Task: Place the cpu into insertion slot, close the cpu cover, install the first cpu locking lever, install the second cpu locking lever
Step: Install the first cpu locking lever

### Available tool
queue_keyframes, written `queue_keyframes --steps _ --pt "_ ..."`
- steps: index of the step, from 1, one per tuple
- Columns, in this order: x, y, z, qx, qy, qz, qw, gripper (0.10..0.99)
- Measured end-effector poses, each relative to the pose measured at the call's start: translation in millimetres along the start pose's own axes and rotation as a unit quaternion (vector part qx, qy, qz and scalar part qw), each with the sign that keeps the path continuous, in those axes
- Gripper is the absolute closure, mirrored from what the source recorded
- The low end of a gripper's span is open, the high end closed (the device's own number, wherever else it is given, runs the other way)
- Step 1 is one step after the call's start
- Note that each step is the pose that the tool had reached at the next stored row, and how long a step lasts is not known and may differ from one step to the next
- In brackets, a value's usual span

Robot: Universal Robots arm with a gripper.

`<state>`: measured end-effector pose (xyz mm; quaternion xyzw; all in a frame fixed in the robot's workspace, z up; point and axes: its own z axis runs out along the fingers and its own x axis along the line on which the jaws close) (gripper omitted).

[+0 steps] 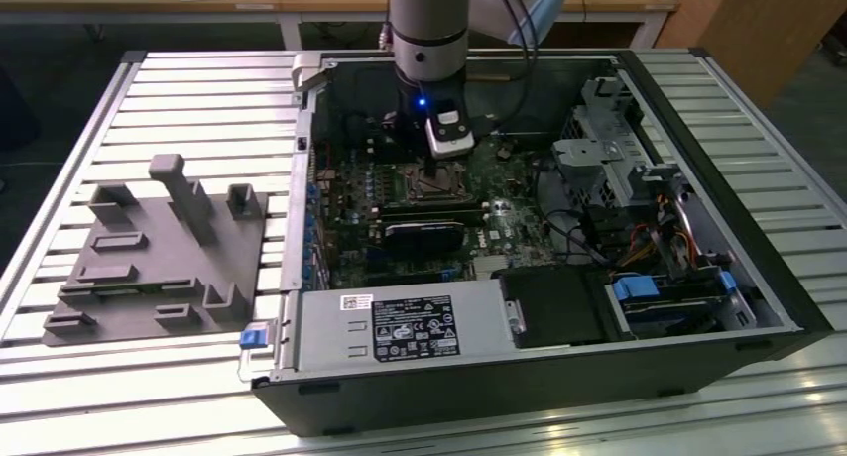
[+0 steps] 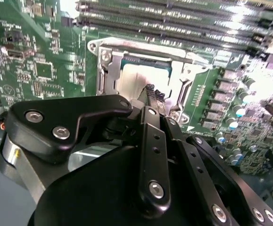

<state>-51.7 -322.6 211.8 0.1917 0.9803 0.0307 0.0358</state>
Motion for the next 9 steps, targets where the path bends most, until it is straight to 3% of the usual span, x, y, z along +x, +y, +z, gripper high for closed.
queue_keyframes --steps 4,9 --pt "-1.5 -3.0 0.0 0.0037 0.0013 0.000 1.0000 0.980" --pt "-1.5 -3.1 -0.1 0.0041 0.0013 0.000 1.0000 0.980"
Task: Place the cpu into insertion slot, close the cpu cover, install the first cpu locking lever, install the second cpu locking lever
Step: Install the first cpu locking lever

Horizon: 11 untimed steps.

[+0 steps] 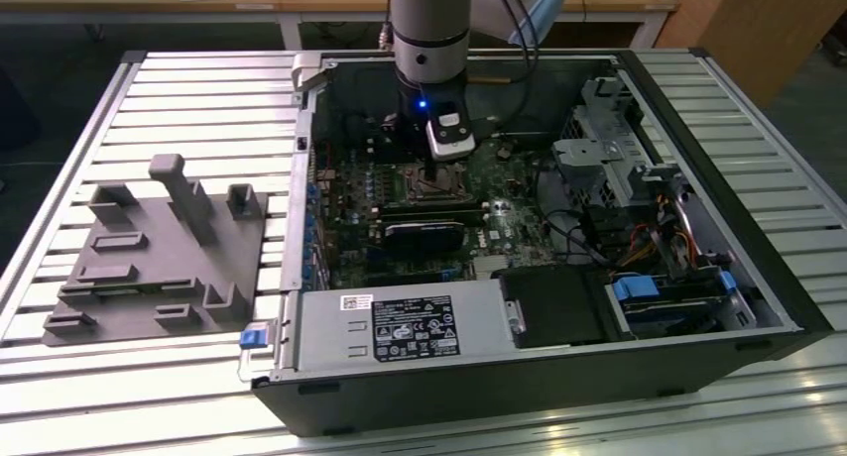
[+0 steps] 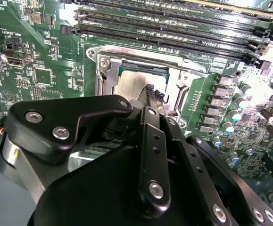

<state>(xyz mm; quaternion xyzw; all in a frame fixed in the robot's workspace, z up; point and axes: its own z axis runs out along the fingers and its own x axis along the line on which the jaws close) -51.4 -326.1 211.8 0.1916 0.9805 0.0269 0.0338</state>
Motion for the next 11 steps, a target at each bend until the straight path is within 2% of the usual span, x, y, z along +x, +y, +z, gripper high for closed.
queue_keyframes --steps 3,11 --pt "0.0 0.0 -0.2 0.0000 0.0000 0.000 1.0000 0.980" --pt "-0.7 0.6 -8.2 -0.0005 0.0006 -0.009 1.0000 0.980"
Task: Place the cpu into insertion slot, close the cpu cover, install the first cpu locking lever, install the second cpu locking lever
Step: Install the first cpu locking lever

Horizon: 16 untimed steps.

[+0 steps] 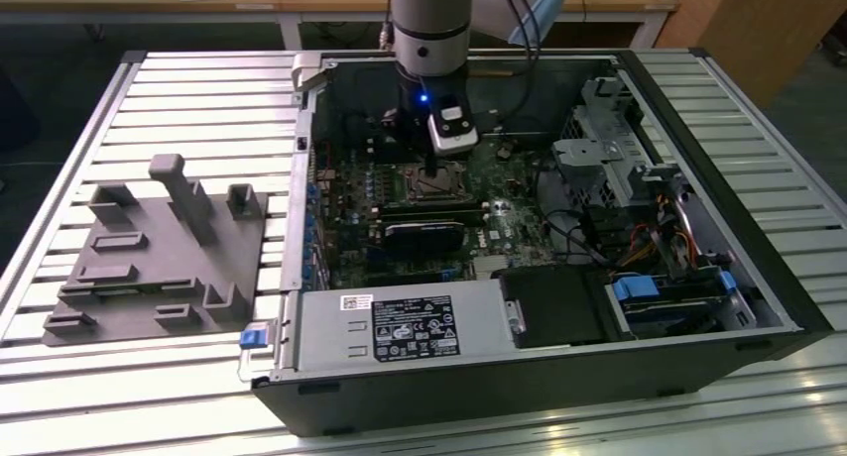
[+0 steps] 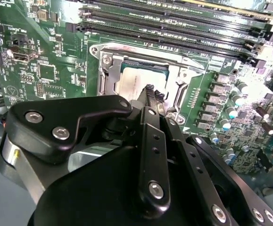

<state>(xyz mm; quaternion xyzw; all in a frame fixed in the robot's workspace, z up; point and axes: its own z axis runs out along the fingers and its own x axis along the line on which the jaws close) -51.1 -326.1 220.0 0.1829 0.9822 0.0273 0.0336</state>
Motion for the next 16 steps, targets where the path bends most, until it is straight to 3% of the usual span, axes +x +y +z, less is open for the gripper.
queue_keyframes --steps 10,16 --pt "-6.7 2.6 -3.0 -0.0002 0.0005 -0.006 1.0000 0.980" --pt "-7.2 3.3 -11.7 -0.0003 0.0004 -0.006 1.0000 0.980"
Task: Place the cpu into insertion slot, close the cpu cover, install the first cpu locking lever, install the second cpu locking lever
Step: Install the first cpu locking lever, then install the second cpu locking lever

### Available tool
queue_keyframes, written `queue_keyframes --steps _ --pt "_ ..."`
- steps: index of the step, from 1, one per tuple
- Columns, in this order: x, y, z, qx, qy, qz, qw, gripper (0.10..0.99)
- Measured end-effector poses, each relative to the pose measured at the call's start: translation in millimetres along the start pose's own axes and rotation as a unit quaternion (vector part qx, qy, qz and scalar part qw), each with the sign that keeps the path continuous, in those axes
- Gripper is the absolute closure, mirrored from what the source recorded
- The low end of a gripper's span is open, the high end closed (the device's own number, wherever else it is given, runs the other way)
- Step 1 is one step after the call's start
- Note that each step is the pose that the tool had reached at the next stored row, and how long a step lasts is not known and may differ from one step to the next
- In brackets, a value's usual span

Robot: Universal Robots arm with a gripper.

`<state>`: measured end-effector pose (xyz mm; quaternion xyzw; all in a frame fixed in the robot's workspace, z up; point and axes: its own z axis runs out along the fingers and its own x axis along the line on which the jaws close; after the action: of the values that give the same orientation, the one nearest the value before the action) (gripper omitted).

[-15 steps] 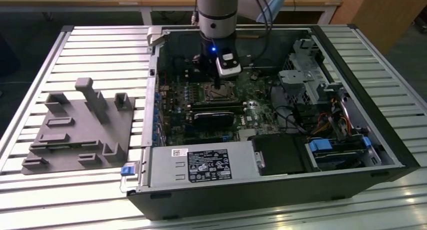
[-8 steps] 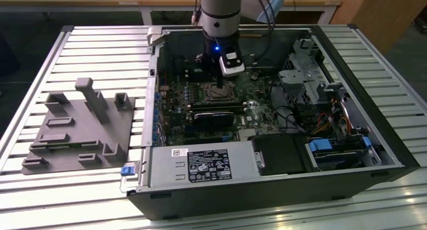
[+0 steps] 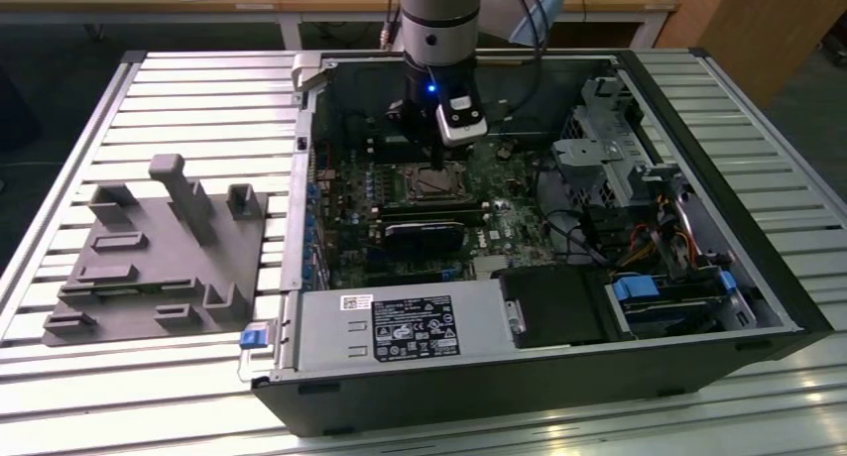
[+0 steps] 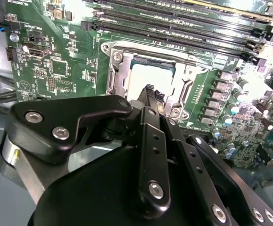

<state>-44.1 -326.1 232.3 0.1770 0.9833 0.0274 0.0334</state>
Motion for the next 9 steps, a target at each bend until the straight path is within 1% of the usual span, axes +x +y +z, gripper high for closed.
queue_keyframes --steps 9 --pt "-0.1 -0.2 -0.6 -0.0001 0.0001 0.000 1.0000 0.980"
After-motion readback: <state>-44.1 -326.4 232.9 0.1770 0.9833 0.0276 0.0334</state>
